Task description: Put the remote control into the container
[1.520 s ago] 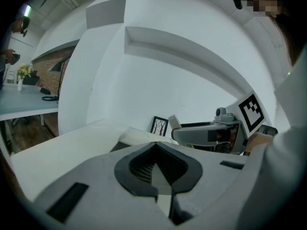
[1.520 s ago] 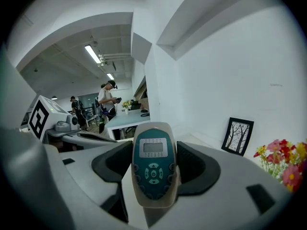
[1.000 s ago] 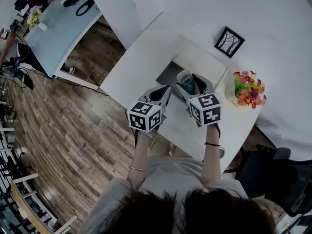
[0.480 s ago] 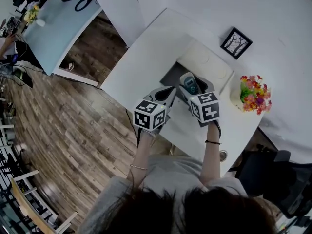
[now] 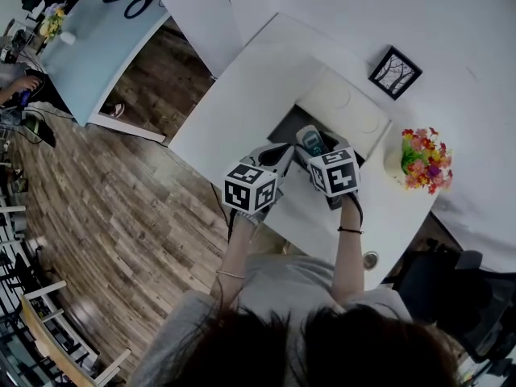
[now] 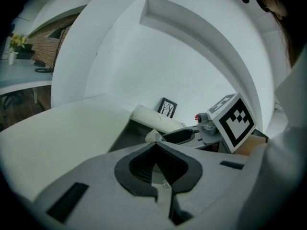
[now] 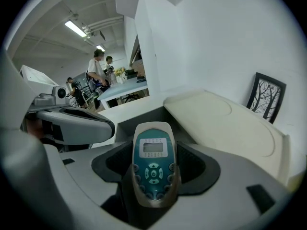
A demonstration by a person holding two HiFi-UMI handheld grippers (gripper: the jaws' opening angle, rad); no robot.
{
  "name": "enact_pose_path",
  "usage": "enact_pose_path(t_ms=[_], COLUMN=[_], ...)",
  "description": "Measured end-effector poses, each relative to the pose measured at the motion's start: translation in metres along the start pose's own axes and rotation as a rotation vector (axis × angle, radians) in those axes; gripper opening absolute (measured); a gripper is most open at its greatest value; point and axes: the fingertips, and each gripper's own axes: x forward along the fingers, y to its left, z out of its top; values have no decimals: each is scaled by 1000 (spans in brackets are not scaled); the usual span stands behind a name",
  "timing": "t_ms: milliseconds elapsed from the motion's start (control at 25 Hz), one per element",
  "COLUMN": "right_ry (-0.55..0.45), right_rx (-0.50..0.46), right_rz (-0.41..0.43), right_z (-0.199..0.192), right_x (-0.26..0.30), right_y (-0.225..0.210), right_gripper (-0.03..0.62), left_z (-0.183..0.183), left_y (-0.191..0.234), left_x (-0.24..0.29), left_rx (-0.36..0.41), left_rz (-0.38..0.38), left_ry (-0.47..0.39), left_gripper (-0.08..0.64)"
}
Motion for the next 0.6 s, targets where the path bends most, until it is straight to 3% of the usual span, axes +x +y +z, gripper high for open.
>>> enact_pose_path(t_ms=[600], right_ry=[107], right_rx=[36], right_rz=[0], right_z=[-16], right_x=[20], right_y=[-7], right_gripper=[285], left_z=[-8], left_y=[6], left_x=[6], left_rx=[-13], left_rz=[2], left_ry=[36], left_gripper=[3])
